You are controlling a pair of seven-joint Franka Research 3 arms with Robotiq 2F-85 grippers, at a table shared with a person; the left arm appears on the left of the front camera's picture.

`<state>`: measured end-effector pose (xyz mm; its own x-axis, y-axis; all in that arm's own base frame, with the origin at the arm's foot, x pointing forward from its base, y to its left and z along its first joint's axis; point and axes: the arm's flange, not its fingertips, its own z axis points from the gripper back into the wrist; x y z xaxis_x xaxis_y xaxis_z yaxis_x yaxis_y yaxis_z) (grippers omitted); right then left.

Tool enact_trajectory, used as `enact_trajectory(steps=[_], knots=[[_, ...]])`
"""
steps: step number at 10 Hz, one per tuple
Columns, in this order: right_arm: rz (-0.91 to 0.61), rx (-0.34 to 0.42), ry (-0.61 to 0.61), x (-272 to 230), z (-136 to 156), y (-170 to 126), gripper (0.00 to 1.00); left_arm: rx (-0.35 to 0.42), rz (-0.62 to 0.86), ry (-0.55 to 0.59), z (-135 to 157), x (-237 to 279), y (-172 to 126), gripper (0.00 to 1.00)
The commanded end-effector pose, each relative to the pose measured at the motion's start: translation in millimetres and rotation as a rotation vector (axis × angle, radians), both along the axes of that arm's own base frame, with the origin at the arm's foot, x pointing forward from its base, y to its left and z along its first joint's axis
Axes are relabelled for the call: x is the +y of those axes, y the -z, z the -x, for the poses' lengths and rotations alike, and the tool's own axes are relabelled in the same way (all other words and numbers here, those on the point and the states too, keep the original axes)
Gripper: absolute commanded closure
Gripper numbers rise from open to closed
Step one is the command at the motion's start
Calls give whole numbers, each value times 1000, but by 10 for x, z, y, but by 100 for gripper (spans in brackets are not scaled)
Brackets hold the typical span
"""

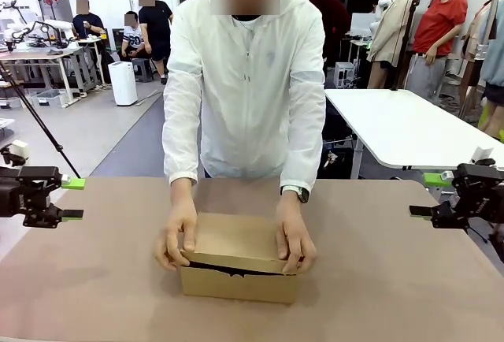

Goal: Pack the items into the box.
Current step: Close the Mailer Box.

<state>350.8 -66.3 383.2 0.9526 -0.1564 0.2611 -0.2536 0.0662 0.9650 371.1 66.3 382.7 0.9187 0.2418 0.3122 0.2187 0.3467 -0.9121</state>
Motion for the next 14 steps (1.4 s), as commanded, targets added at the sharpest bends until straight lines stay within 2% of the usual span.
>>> enact_trajectory(steps=[1,14], knots=[[-5,-2,-4,14,3,-39,0,-22,9,-11,-10,14,5,0],[-5,-2,-4,14,3,-39,0,-22,9,-11,-10,14,5,0]])
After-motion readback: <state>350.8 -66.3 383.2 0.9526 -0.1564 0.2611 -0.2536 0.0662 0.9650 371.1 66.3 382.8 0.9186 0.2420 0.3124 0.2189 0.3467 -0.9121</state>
